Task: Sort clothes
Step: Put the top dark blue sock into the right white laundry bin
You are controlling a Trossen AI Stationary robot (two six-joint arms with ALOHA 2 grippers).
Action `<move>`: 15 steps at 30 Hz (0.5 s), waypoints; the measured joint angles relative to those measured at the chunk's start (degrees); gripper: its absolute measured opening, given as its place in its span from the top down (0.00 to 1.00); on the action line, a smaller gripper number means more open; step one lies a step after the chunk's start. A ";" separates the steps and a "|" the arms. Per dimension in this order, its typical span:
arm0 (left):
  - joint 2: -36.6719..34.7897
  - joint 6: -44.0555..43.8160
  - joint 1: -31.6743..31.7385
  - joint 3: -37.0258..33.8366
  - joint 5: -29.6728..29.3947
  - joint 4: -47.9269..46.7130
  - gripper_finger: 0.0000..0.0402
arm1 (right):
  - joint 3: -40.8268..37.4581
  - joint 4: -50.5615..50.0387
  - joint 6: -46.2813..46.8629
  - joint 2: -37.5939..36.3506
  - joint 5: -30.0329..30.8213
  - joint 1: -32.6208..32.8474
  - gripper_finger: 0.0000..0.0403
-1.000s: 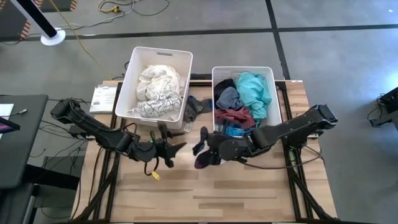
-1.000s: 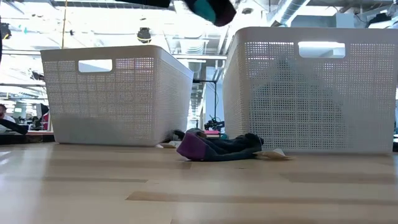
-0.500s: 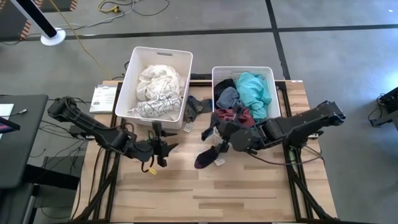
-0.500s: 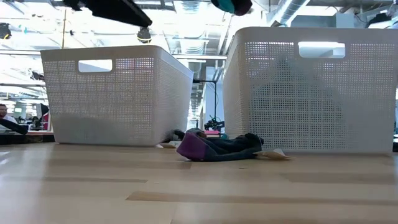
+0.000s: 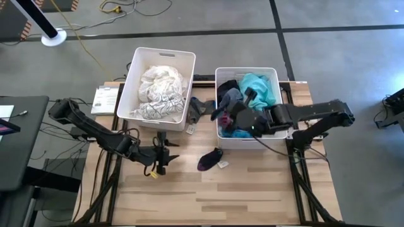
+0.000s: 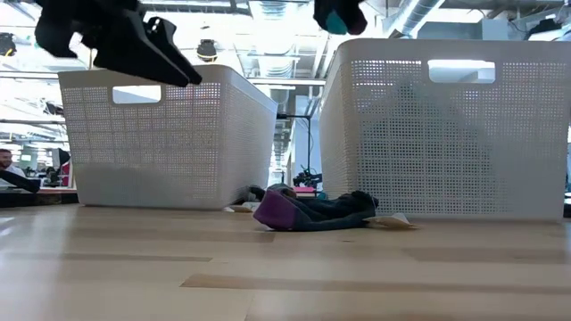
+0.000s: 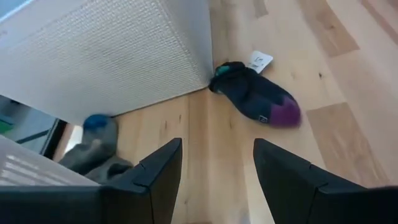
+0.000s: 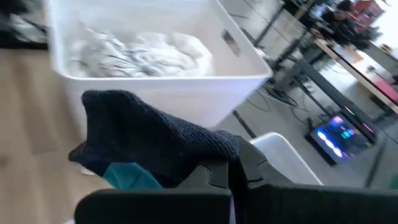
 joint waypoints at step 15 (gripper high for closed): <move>0.04 0.01 0.00 -14.80 5.37 25.75 0.52 | 0.00 -3.22 -3.09 -0.05 -8.72 -21.72 0.99</move>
